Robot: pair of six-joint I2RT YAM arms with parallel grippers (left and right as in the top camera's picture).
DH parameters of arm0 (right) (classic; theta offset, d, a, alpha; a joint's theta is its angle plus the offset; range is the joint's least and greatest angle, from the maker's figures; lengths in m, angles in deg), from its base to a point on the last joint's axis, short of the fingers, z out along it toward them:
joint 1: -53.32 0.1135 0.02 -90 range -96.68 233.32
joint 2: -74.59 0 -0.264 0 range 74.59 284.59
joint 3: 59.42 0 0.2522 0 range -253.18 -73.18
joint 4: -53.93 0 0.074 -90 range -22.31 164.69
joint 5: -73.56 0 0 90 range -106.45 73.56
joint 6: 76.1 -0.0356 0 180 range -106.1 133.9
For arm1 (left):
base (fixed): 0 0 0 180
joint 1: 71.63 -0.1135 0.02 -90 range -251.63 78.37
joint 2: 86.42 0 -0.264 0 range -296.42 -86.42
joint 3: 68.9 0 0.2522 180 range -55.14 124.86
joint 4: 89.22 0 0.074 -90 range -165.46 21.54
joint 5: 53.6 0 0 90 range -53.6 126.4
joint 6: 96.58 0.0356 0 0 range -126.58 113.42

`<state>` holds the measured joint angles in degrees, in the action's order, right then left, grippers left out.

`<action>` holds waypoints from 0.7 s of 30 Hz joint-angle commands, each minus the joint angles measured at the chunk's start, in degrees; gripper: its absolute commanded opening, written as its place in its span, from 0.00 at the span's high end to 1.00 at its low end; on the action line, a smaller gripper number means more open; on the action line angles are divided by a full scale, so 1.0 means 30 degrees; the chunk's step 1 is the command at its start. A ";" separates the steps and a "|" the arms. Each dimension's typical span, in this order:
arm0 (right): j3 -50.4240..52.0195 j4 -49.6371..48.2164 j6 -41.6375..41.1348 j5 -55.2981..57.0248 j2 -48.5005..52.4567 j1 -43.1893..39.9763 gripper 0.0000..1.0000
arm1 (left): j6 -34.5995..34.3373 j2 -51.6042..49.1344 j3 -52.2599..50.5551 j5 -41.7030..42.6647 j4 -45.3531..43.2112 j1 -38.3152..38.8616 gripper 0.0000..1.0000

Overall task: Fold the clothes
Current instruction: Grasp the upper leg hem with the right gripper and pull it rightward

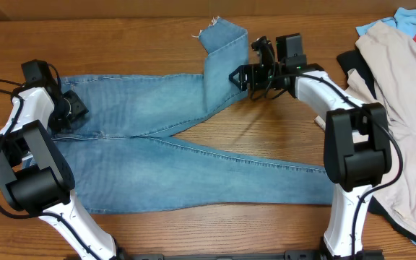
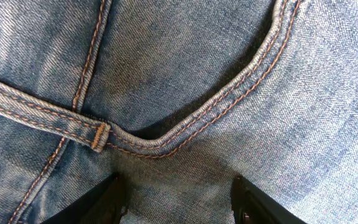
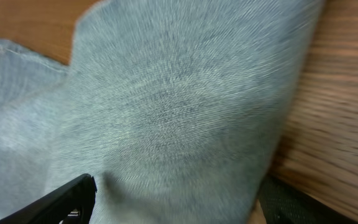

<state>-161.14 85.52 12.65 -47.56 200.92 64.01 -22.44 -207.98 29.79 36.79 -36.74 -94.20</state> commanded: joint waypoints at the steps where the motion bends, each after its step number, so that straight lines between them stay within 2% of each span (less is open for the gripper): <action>1: -0.0299 -0.0481 0.0233 -0.0226 0.0852 0.0219 0.17 | 0.0219 -0.1464 -0.0758 0.0095 0.0860 0.0066 0.41; 2: -0.0299 -0.0597 0.0226 -0.0189 0.0889 0.0219 0.29 | 0.0211 -0.1464 -0.0758 0.0095 0.0882 0.0066 0.41; 3: -0.0299 -0.0648 0.0226 -0.0080 0.0889 0.0219 0.53 | 0.0211 -0.1464 -0.0758 0.0095 0.0903 0.0066 0.41; 4: -0.0313 -0.0634 0.0211 -0.0029 0.0845 0.0168 0.81 | 0.0219 -0.1464 -0.0758 0.0087 0.0954 0.0066 0.41; 5: -0.0342 -0.0503 0.0197 -0.0022 0.0663 0.0080 0.90 | 0.0219 -0.1464 -0.0758 0.0087 0.0991 0.0066 0.41; 6: -0.0401 -0.0204 0.0182 0.0007 0.0364 -0.0087 0.94 | 0.0219 -0.1464 -0.0758 0.0087 0.1035 0.0066 0.41; 11: -0.1428 0.2426 -0.0284 0.1996 -0.2361 -0.1107 0.96 | 0.0219 -0.1464 -0.0758 0.0080 0.1064 0.0066 0.42; 14: -0.3162 0.6499 -0.0284 0.4233 -0.5311 -0.1086 0.96 | 0.0219 -0.1464 -0.0758 0.0080 0.1020 0.0066 0.42; 15: -0.3410 0.7300 -0.0291 0.4452 -0.5763 -0.1020 0.94 | 0.0219 -0.1464 -0.0758 0.0080 0.1020 0.0066 0.42; 17: -0.3643 0.8655 -0.0291 0.4575 -0.6601 -0.0867 0.77 | 0.0219 -0.1464 -0.0758 0.0080 0.1027 0.0066 0.42; 21: -0.3512 0.9916 -0.0284 0.4896 -0.6659 -0.0838 0.68 | 0.0219 -0.1464 -0.0758 0.0087 0.1100 0.0066 0.42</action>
<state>-171.48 113.43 11.82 -37.07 180.89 61.98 -22.44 -208.11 30.09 37.01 -35.23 -93.72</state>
